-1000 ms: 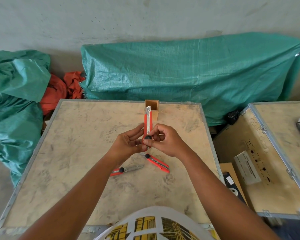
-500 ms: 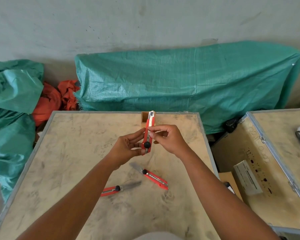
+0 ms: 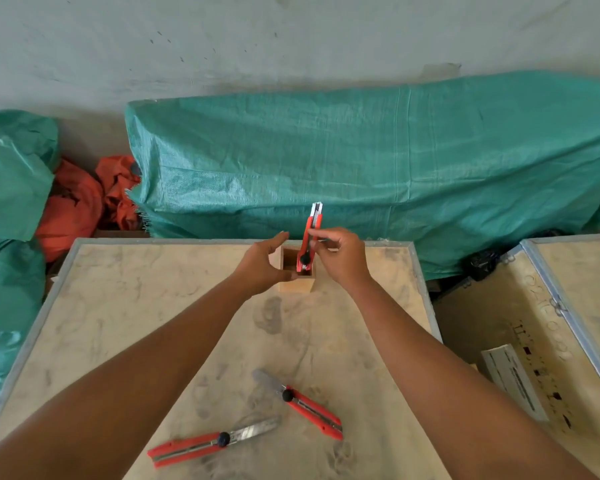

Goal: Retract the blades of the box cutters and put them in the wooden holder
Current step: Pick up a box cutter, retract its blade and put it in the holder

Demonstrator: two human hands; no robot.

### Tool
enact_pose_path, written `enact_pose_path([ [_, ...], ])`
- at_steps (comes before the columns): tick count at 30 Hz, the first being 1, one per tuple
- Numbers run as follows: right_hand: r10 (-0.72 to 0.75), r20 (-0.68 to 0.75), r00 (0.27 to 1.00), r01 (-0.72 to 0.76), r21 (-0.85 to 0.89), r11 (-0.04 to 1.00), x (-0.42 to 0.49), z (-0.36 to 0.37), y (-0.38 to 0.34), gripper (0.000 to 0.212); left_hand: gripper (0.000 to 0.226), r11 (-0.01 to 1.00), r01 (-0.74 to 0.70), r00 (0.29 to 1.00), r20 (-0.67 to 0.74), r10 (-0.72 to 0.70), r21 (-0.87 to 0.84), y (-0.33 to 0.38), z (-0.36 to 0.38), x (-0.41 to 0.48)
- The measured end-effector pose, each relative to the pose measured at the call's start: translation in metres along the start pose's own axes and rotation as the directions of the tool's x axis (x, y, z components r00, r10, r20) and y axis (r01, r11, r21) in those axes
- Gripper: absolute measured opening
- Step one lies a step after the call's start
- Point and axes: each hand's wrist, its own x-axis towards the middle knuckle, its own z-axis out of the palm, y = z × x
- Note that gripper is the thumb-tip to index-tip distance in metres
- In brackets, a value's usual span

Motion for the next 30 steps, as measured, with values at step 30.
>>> enact_pose_path([
  [30, 0.019, -0.087, 0.996, -0.028, -0.096, 0.995, -0.075, 0.018, 0.023, 0.022, 0.089, 0.991, 0.123, 0.992, -0.024, -0.124, -0.057, -0.025, 0.017, -0.01],
])
